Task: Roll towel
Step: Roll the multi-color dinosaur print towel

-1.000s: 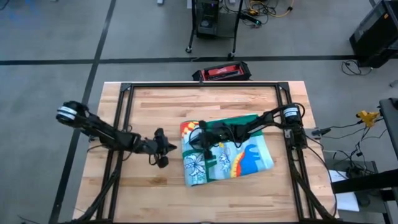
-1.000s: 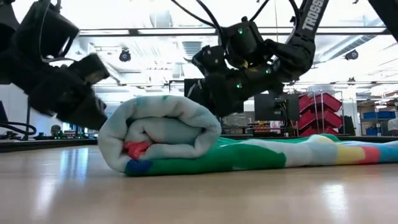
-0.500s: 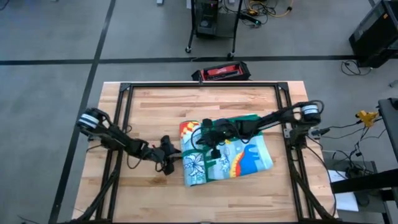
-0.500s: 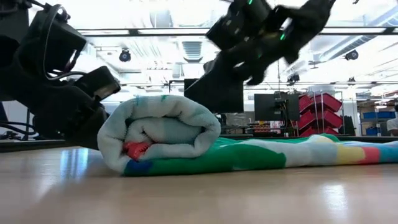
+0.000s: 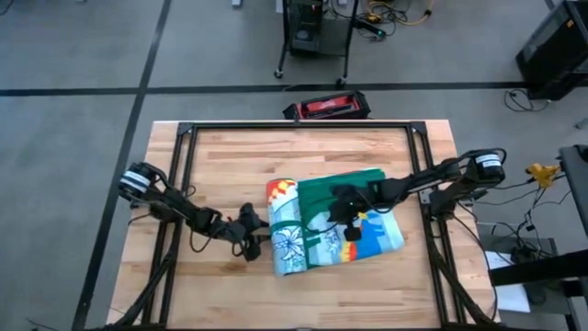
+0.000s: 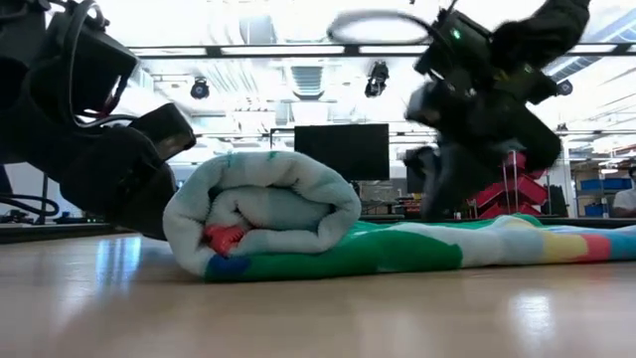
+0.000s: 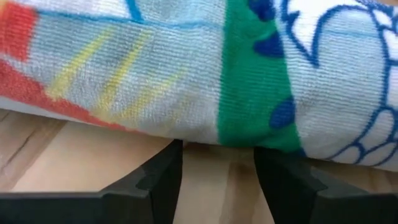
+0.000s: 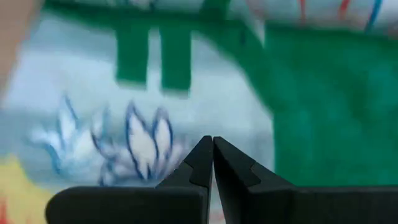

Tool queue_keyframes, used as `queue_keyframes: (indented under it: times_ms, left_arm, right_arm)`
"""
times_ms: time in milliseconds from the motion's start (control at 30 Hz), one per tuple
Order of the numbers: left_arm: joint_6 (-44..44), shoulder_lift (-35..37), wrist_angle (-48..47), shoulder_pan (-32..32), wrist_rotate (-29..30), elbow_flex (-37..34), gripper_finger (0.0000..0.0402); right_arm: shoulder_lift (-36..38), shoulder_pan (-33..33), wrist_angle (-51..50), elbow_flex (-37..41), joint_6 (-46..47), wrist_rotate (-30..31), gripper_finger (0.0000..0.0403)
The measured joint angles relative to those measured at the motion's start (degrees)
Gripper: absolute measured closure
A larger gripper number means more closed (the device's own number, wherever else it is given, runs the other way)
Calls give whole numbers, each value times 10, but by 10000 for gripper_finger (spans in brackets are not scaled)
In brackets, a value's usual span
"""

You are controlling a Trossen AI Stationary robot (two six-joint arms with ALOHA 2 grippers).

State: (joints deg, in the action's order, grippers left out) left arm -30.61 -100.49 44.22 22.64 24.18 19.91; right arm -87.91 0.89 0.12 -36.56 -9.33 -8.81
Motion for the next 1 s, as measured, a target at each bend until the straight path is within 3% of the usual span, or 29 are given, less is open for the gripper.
queue_keyframes:
  times_ms: [200,367,600,1000]
  left_arm:
    - [0,-5,-1,14,21,3,230]
    - [1,4,-9,17,24,-2,218]
    - [67,2,-13,23,33,-3,183]
    - [69,-3,-13,24,50,-7,156]
  right_arm:
    - [11,0,-20,7,8,6,377]
    - [20,-2,-3,-3,4,19,316]
    - [-14,-2,35,4,2,29,230]
    - [-9,-7,45,3,3,44,136]
